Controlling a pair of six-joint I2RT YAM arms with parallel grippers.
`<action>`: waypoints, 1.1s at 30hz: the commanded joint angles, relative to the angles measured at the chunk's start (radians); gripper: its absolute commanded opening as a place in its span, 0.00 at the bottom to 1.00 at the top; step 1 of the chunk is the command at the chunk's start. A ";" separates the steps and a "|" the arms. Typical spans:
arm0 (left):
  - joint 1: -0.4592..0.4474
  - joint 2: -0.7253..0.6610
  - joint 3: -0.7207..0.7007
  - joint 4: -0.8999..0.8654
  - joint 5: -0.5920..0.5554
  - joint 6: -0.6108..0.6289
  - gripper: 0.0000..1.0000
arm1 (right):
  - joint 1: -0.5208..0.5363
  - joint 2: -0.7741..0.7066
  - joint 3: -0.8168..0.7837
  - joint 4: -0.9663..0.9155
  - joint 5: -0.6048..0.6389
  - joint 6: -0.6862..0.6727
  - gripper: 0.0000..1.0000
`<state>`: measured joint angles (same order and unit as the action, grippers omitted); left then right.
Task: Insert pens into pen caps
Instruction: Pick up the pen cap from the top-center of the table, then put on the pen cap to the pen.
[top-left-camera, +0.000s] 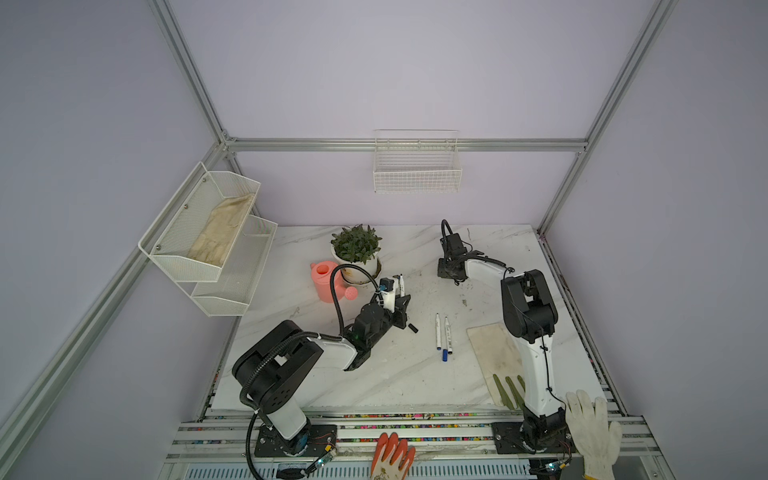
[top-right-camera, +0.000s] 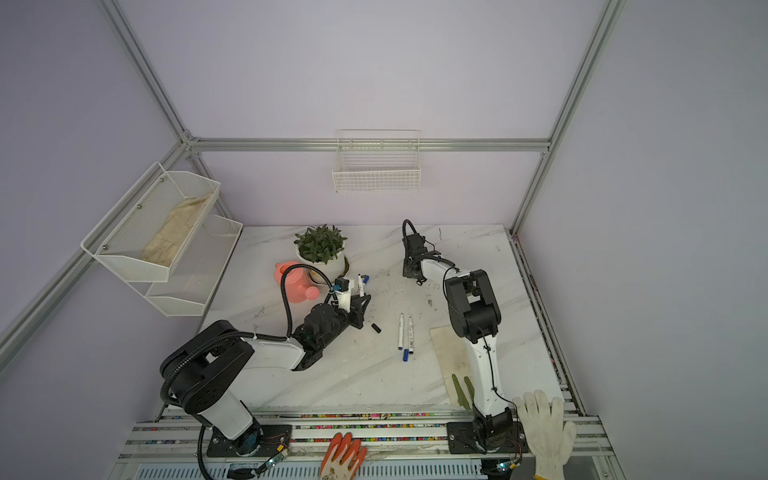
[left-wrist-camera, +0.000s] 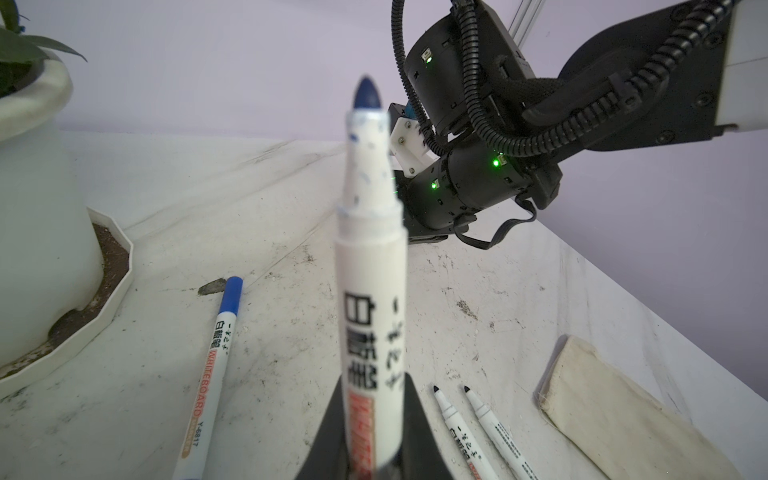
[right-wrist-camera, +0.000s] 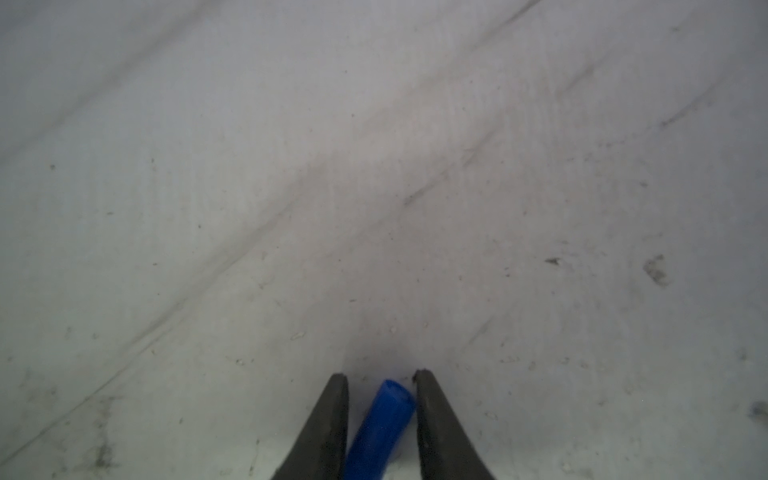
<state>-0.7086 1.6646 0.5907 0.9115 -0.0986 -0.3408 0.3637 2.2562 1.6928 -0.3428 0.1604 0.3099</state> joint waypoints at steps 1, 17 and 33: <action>0.004 -0.001 0.011 0.040 0.020 0.002 0.00 | -0.002 0.056 -0.006 -0.106 -0.011 0.015 0.20; 0.002 -0.008 0.061 0.001 0.175 0.014 0.00 | -0.009 -0.594 -0.437 0.361 -0.496 0.047 0.02; -0.037 -0.021 0.158 -0.113 0.241 0.027 0.00 | 0.113 -0.784 -0.604 0.576 -0.759 0.023 0.02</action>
<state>-0.7349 1.6642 0.6601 0.7856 0.1238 -0.3294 0.4530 1.4700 1.0657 0.2237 -0.5751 0.3729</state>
